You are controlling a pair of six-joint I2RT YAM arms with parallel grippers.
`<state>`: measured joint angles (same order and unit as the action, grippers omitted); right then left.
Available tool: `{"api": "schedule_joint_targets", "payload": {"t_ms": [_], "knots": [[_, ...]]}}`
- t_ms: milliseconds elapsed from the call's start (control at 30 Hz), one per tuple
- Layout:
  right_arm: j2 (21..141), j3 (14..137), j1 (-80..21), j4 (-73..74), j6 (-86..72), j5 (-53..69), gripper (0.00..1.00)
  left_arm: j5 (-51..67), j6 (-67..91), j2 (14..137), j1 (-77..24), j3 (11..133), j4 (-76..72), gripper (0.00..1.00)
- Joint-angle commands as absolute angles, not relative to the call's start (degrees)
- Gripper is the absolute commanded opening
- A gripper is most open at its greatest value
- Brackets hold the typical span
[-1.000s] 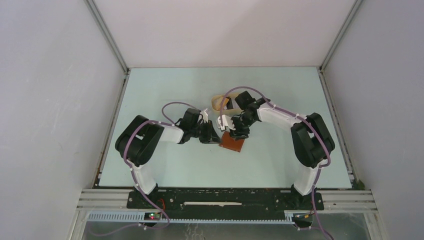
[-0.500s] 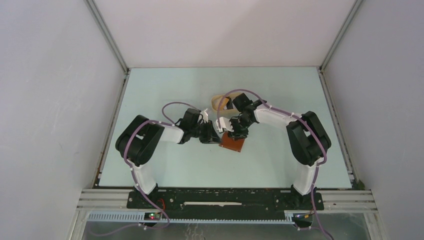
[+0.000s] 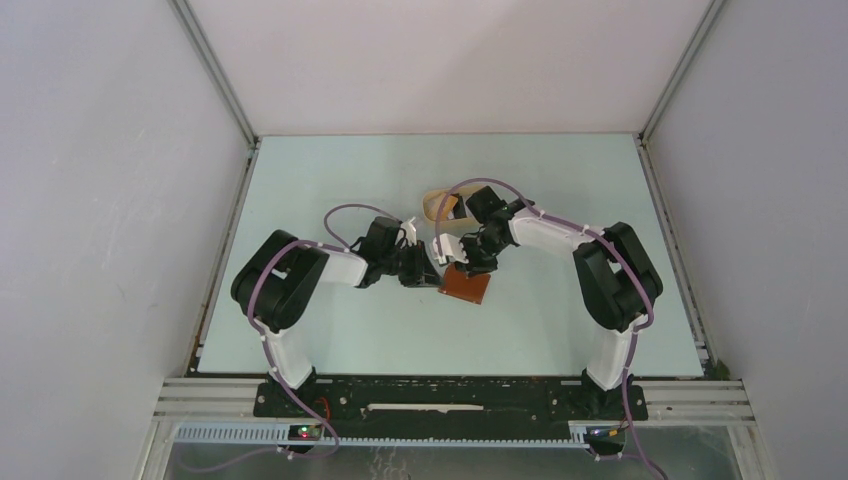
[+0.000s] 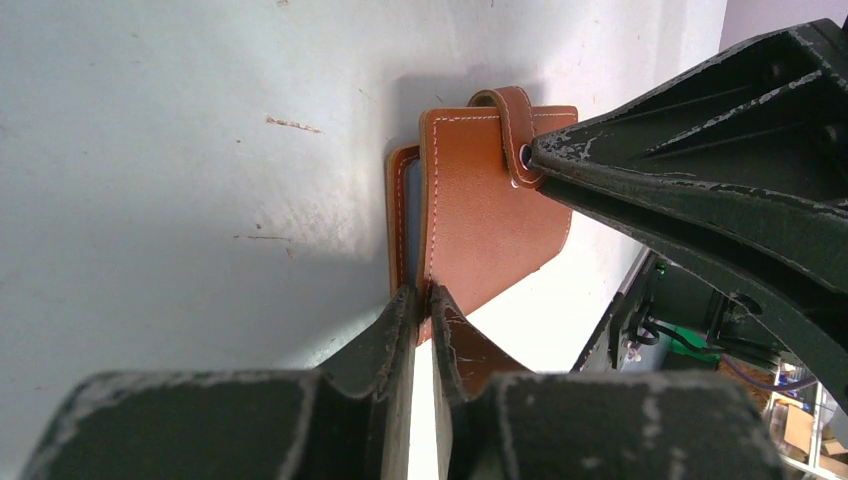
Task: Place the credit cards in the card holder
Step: Close the card holder at the center of the board.
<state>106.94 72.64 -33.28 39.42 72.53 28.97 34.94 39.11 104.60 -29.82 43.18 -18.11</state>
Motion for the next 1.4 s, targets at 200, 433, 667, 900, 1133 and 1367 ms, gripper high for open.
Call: {"api": "schedule_joint_targets", "payload": {"t_ms": [200, 433, 667, 900, 1133, 1367], "knots": [[104.4, 72.4, -32.5, 39.9, 71.1, 30.5, 0.07, 34.0, 39.0, 105.6, -30.4, 43.2, -17.8, 0.15], [103.4, 72.4, -32.1, 39.9, 69.7, 31.1, 0.00, 34.1, 39.1, 105.8, -30.4, 43.4, -17.8, 0.15], [102.2, 72.4, -31.9, 40.7, 69.3, 32.4, 0.00, 34.0, 39.1, 105.7, -30.4, 43.4, -17.8, 0.15], [103.5, 72.3, -33.2, 42.1, 69.3, 31.1, 0.00, 33.9, 39.1, 105.7, -30.4, 43.3, -17.8, 0.15], [104.5, 72.3, -34.5, 42.1, 68.5, 30.1, 0.00, 33.9, 39.1, 105.6, -30.4, 43.2, -17.9, 0.15], [104.2, 71.4, -34.9, 42.4, 69.1, 29.6, 0.00, 33.9, 39.1, 105.7, -30.4, 43.2, -17.9, 0.15]]}}
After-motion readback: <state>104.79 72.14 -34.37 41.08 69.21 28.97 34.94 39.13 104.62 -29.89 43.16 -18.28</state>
